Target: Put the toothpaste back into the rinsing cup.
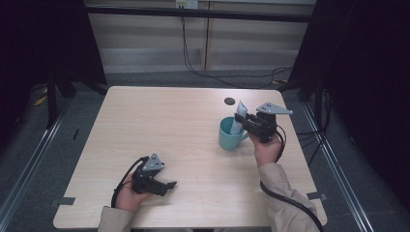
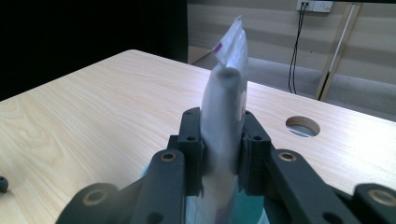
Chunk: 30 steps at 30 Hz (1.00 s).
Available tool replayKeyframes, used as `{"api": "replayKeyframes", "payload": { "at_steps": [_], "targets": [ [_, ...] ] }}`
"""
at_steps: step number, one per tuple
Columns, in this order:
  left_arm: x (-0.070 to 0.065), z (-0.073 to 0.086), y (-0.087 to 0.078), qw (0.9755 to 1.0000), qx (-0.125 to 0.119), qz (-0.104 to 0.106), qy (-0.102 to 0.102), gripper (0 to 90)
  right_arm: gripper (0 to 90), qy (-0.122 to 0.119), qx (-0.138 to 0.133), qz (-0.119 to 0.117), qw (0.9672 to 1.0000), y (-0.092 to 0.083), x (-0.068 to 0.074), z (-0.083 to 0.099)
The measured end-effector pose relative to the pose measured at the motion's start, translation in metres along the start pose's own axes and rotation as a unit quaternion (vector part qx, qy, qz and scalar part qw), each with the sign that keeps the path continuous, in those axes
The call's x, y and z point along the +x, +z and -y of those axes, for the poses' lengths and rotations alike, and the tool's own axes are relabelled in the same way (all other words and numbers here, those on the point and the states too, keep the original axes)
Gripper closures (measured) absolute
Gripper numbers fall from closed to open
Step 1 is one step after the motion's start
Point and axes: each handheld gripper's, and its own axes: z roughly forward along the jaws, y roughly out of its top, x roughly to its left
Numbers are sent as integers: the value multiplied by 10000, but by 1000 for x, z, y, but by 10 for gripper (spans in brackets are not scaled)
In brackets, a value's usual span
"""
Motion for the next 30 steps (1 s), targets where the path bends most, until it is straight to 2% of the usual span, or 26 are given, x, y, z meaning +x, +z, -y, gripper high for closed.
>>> {"api": "replayKeyframes", "payload": {
  "at_steps": [20,30],
  "targets": [
    [0,0,0,10000,9,-4,4,149,700,-266,59,-159,9995,-11,10,6],
    [0,0,0,10000,6,-7,4,149,648,-259,162,-219,9993,-13,11,9]
  ]
}}
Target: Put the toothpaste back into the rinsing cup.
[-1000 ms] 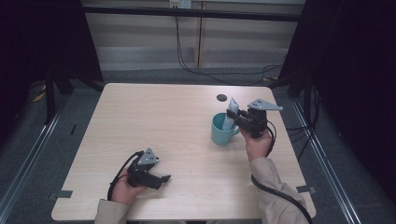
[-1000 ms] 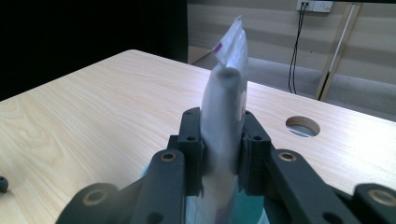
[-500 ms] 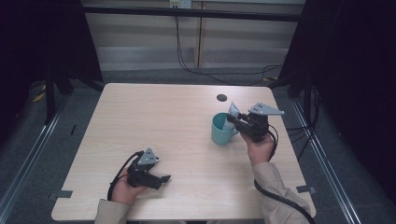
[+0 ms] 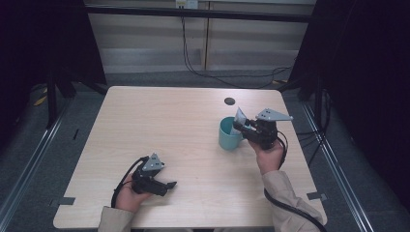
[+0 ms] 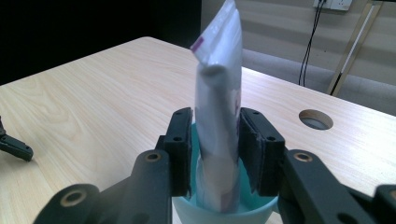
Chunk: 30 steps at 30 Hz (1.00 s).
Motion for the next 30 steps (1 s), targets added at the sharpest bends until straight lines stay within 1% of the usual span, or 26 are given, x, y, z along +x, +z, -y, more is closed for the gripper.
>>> {"api": "replayKeyframes", "payload": {
  "at_steps": [2,6,11,14,16,18,19,23,25,26,30],
  "targets": [
    [0,0,0,10000,3,-1,2,149,634,0,14,-8,10000,0,0,0],
    [0,0,0,10000,2,0,2,149,573,37,19,18,10000,-1,0,1],
    [0,0,0,10000,3,-1,2,149,472,105,42,15,9999,-1,0,2],
    [0,0,0,10000,-6,4,0,149,421,100,81,4,9999,-1,0,1],
    [0,0,0,10000,0,0,2,148,374,82,138,47,9999,-1,1,1],
    [0,0,0,10000,1,0,1,148,343,160,123,9,9998,-2,0,1],
    [0,0,0,10000,2,0,2,149,329,186,135,27,9997,-2,0,1],
    [0,0,0,10000,3,0,3,149,279,263,141,35,9995,-4,-1,3],
    [0,0,0,10000,-9,6,0,149,267,262,170,13,9995,-5,-1,3],
    [0,0,0,10000,-13,9,1,149,262,264,173,37,9995,-5,-1,4],
    [0,0,0,10000,-15,6,0,149,243,307,223,-20,9993,-8,-1,4]
  ]
}}
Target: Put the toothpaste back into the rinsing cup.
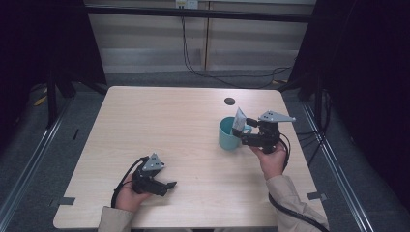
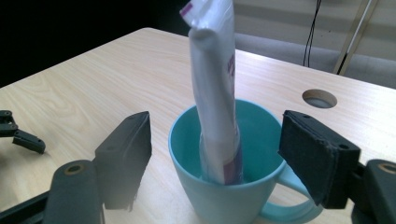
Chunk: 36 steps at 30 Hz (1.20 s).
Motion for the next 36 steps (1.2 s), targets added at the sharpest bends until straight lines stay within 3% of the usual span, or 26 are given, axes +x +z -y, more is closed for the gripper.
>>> {"api": "replayKeyframes", "payload": {
  "at_steps": [36],
  "targets": [
    [0,0,0,10000,9,15,7,149,174,-166,367,-214,9990,-31,0,30]
  ]
}}
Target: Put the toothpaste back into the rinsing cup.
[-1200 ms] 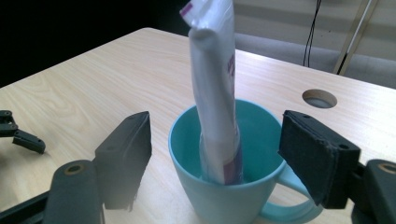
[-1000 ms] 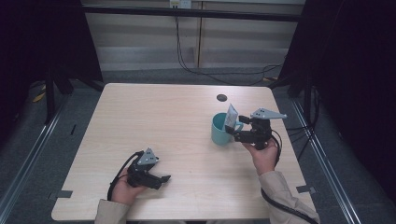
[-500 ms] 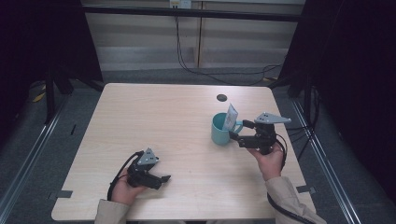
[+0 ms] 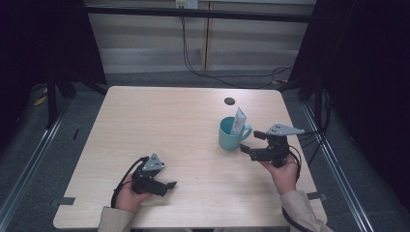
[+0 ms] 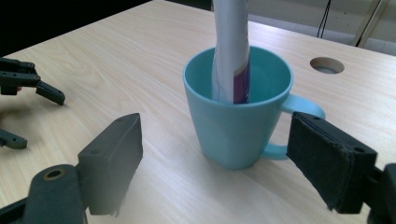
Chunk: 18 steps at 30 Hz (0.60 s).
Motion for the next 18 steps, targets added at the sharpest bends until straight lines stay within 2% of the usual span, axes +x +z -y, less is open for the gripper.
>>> {"api": "replayKeyframes", "payload": {
  "at_steps": [5,11,18],
  "targets": [
    [0,0,0,10000,1,-1,2,149,169,48,8,-17,10000,-3,1,7],
    [0,0,0,10000,3,-3,12,149,167,-50,113,-52,9999,-5,1,16],
    [0,0,0,10000,1,-8,11,149,163,-60,127,-82,9999,-10,1,25]
  ]
}}
